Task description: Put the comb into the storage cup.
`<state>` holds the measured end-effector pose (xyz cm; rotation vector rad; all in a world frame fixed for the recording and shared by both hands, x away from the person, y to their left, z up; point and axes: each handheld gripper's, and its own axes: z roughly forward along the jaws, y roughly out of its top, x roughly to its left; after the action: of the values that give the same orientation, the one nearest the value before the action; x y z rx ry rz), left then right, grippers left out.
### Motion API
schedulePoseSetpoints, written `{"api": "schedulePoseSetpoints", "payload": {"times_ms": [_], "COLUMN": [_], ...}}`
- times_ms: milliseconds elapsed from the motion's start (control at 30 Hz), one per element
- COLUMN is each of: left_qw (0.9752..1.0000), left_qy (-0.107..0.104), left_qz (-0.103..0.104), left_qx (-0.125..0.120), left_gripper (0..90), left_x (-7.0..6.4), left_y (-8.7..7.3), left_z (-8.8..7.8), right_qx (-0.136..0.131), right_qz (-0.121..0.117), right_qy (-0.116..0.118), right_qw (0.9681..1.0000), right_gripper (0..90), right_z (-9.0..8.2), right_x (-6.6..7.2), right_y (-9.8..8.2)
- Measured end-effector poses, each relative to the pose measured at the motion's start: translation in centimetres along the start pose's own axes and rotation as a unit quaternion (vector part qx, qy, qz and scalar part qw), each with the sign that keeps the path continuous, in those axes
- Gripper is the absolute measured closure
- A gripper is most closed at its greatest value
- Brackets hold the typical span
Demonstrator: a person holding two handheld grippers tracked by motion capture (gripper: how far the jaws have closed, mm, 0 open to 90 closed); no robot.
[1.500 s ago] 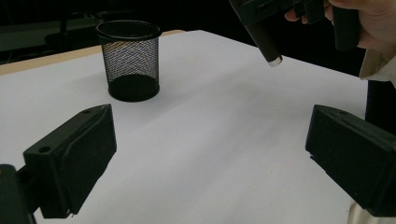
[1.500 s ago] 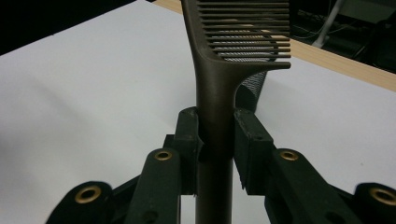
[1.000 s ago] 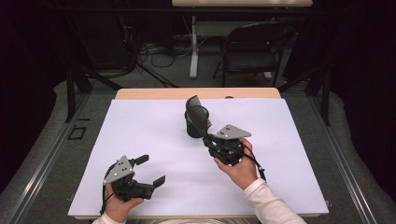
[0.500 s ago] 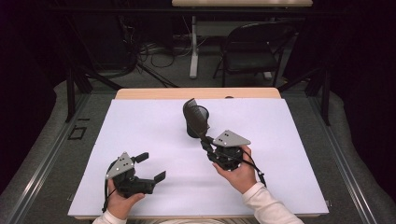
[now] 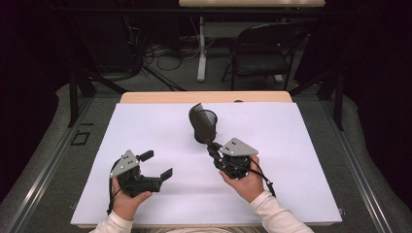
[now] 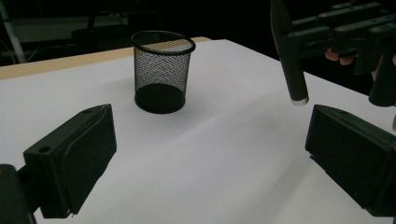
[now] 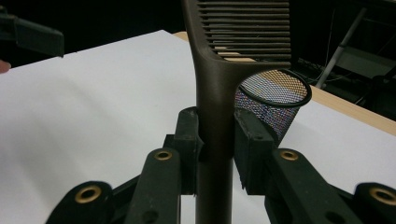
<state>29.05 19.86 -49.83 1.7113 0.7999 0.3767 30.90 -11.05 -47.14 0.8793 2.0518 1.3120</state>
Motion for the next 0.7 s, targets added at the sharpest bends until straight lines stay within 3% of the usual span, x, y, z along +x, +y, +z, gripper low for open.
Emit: {"api": "schedulePoseSetpoints", "payload": {"times_ms": [367, 700], "left_qw": [0.9999, 0.9995], "left_qy": [0.010, 0.009], "left_qz": [-0.005, -0.022], "left_qx": [-0.010, -0.019], "left_gripper": [2.7, 10.4], "left_x": [0.8, 1.5], "left_y": [2.0, 3.8], "left_z": [0.4, 0.5], "right_qx": [-0.004, -0.002], "right_qz": [-0.016, -0.022], "right_qy": [-0.009, -0.012], "right_qw": [0.9998, 0.9997], "right_gripper": [72.7, 72.7], "right_z": [0.2, 0.4], "right_x": [0.6, 0.9], "right_y": [-0.4, -0.6]}}
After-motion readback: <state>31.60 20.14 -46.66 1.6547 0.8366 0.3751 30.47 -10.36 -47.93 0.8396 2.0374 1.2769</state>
